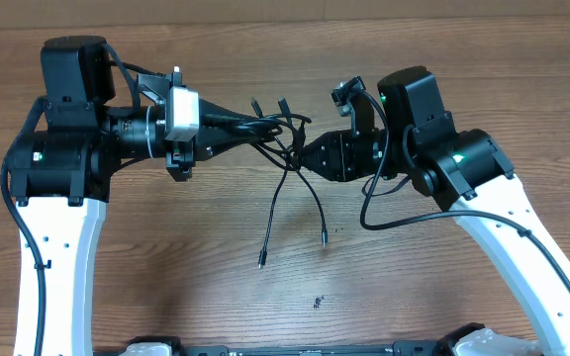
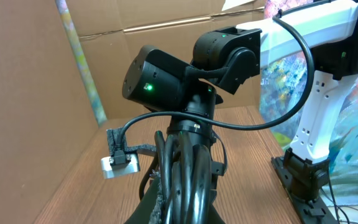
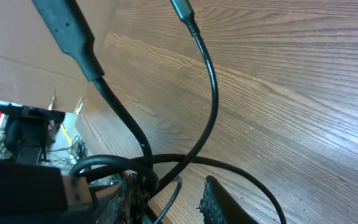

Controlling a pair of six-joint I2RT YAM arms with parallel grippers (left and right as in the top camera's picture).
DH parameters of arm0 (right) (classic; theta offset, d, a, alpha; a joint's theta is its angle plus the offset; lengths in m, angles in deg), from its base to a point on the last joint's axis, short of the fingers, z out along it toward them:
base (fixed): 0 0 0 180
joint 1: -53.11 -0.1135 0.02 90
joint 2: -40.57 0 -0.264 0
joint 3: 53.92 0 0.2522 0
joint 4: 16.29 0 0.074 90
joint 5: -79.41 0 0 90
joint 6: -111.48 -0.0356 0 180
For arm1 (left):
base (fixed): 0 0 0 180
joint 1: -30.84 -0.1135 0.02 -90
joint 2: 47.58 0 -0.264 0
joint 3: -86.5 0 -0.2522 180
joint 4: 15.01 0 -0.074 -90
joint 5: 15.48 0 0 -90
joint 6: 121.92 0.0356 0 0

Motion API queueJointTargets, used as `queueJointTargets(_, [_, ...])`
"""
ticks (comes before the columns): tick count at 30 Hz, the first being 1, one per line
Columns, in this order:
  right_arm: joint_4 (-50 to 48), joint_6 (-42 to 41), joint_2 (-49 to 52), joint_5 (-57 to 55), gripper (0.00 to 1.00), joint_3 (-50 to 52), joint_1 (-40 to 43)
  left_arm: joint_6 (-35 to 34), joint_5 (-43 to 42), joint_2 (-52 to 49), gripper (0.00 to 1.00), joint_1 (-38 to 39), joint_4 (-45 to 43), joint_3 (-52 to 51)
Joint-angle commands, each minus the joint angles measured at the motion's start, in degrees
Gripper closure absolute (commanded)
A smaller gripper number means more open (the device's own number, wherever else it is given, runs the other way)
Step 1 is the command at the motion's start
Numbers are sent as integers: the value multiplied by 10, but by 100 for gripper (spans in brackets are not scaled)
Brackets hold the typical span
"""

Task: Untangle cables

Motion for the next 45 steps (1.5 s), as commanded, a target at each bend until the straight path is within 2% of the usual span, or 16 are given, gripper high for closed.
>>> queueJointTargets(1, [21, 3, 28, -102, 70, 1, 4, 36, -68, 13, 96, 4, -3, 11])
queueJointTargets(11, [40, 3, 41, -191, 64, 1, 5, 30, -68, 13, 96, 4, -3, 11])
queueJointTargets(22, [63, -30, 41, -264, 65, 1, 6, 15, -68, 13, 96, 3, -3, 11])
queueJointTargets(35, [23, -12, 39, -129, 66, 1, 6, 15, -68, 13, 96, 3, -3, 11])
queueJointTargets(39, [8, -10, 32, -85, 66, 0, 6, 6, -39, 13, 96, 3, -3, 11])
queueJointTargets(41, [1, -10, 24, -72, 65, 0, 6, 0, -30, 13, 96, 3, -3, 11])
queueJointTargets(45, [-9, -10, -4, -68, 56, 0, 6, 0, -27, 13, 96, 3, -3, 11])
